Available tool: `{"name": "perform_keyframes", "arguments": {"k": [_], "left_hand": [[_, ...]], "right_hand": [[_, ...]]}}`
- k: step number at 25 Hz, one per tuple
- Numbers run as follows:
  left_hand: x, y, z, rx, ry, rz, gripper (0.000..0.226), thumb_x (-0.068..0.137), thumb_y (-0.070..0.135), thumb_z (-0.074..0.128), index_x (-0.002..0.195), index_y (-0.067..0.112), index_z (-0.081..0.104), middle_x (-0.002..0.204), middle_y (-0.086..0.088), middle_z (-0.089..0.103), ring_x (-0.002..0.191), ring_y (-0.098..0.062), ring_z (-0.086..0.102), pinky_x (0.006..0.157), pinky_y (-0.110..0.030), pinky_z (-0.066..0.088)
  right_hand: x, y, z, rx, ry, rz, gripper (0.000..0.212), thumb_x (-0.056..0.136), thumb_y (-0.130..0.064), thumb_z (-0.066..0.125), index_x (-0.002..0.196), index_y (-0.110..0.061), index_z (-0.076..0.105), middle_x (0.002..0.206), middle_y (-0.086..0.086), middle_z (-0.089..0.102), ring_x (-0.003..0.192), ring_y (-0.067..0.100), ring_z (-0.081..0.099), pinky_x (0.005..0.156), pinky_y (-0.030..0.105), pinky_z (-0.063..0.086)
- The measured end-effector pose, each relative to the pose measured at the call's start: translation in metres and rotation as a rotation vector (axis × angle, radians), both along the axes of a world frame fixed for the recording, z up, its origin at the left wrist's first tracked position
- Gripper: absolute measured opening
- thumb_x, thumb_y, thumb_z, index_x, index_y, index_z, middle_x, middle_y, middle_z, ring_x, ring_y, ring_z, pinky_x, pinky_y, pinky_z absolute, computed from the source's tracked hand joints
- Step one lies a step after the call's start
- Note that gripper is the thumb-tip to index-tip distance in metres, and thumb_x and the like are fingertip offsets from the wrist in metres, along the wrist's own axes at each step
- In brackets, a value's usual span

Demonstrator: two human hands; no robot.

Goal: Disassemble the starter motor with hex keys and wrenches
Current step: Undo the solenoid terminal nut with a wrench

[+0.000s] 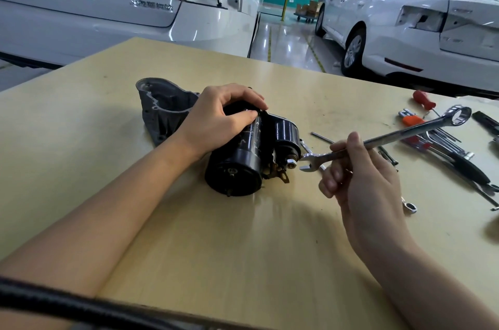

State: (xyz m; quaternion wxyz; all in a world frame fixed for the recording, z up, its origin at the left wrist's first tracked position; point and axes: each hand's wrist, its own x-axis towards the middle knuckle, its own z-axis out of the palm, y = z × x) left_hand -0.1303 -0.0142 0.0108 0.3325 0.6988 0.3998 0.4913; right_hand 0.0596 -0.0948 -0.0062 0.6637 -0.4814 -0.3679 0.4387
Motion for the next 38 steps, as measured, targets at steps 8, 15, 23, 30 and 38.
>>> {"name": "perform_keyframes", "arguments": {"k": [8, 15, 23, 30, 38], "left_hand": [[0.000, 0.000, 0.000, -0.001, -0.004, 0.001, 0.021, 0.085, -0.009, 0.061, 0.092, 0.008, 0.072, 0.109, -0.006, 0.069, 0.107, -0.012, 0.063, 0.096, -0.020, 0.048], [-0.001, 0.003, -0.001, 0.009, -0.006, -0.011, 0.027, 0.085, -0.007, 0.062, 0.087, 0.018, 0.072, 0.108, -0.002, 0.070, 0.108, -0.009, 0.063, 0.098, -0.023, 0.047], [-0.002, 0.006, -0.004, 0.038, -0.003, -0.023, 0.023, 0.082, -0.009, 0.062, 0.090, 0.010, 0.071, 0.107, -0.008, 0.070, 0.106, -0.010, 0.063, 0.092, -0.017, 0.047], [-0.001, 0.003, -0.002, 0.001, -0.002, -0.001, 0.025, 0.085, -0.007, 0.061, 0.088, 0.015, 0.072, 0.108, -0.002, 0.070, 0.108, -0.008, 0.063, 0.098, -0.021, 0.047], [-0.001, 0.003, -0.003, -0.005, -0.010, -0.012, 0.022, 0.085, -0.008, 0.061, 0.091, 0.010, 0.072, 0.109, -0.005, 0.070, 0.108, -0.011, 0.063, 0.098, -0.021, 0.047]], "right_hand": [[-0.005, 0.001, -0.004, -0.012, -0.015, 0.077, 0.033, 0.101, -0.029, 0.044, 0.082, -0.008, 0.061, 0.049, 0.000, 0.041, 0.044, 0.015, 0.042, 0.042, 0.023, 0.037], [-0.009, 0.006, 0.001, 0.072, -0.404, 0.043, 0.034, 0.101, -0.032, 0.044, 0.077, -0.015, 0.060, 0.045, -0.004, 0.045, 0.044, 0.016, 0.043, 0.049, 0.033, 0.036], [-0.040, 0.015, 0.030, 0.343, -1.548, 0.199, 0.036, 0.098, -0.042, 0.038, 0.070, -0.018, 0.038, 0.056, -0.004, 0.041, 0.052, 0.024, 0.040, 0.051, 0.036, 0.027], [-0.006, 0.005, 0.020, 0.253, -0.353, -0.049, 0.035, 0.099, -0.035, 0.046, 0.069, -0.018, 0.056, 0.043, -0.008, 0.038, 0.040, 0.008, 0.034, 0.040, 0.020, 0.029], [-0.005, 0.006, -0.001, -0.060, 0.162, 0.004, 0.034, 0.101, -0.027, 0.046, 0.075, -0.008, 0.056, 0.045, -0.002, 0.032, 0.039, 0.013, 0.038, 0.038, 0.025, 0.038]]}}
